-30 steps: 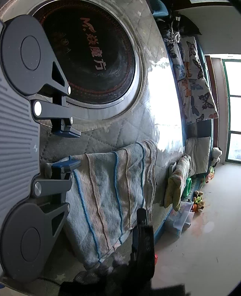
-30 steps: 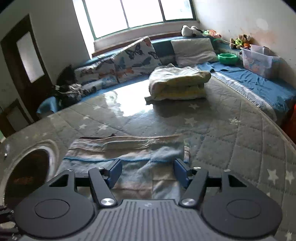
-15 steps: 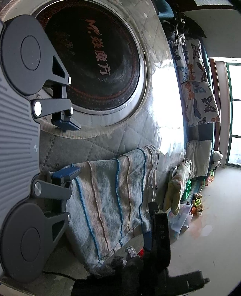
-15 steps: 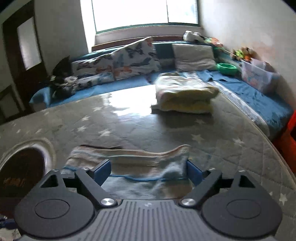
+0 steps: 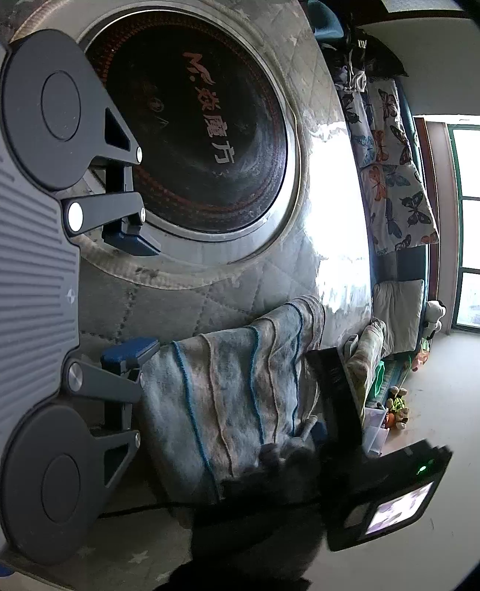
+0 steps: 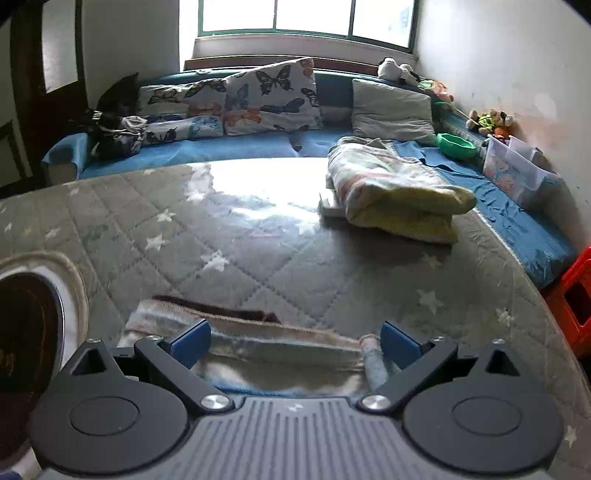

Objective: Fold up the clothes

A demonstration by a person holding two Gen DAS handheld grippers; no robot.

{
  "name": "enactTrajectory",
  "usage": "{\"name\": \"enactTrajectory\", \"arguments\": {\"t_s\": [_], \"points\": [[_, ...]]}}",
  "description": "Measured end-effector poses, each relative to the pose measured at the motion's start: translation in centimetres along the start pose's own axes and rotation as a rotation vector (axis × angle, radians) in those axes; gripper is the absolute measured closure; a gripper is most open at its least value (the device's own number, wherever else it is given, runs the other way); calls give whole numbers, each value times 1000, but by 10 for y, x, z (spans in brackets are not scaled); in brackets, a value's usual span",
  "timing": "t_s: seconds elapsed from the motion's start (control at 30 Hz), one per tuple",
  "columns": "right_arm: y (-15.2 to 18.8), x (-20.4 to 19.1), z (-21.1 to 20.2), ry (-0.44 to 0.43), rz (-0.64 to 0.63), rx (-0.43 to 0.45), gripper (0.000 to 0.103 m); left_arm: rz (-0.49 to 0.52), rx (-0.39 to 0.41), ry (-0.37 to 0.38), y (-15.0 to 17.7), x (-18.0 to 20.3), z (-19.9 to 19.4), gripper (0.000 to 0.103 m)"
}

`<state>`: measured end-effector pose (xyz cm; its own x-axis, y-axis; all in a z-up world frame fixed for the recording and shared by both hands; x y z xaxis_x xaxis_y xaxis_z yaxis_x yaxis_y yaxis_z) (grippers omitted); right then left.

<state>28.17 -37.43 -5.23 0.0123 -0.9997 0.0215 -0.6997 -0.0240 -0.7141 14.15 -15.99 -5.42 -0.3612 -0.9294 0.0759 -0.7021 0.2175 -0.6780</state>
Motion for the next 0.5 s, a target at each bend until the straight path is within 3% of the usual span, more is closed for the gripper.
{"name": "enactTrajectory", "arguments": {"t_s": [0.27, 0.5], "points": [[5, -38, 4, 16, -153, 0, 0, -8, -3, 15, 8, 0, -10, 49], [3, -55, 2, 10, -187, -13, 0, -23, -3, 3, 16, -5, -21, 46]]}}
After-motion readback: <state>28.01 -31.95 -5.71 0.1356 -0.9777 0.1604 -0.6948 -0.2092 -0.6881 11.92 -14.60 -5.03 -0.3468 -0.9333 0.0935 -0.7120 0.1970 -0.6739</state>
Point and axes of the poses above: each gripper's, at about its wrist camera, not at the fingertips, and z roughly the way its jaws point, x to its right, y to its underside, the point moved 4 cm from there along z, roughly the way its jaws point, and after that the axes turned 3 degrees about z, right-handed, at the moved point
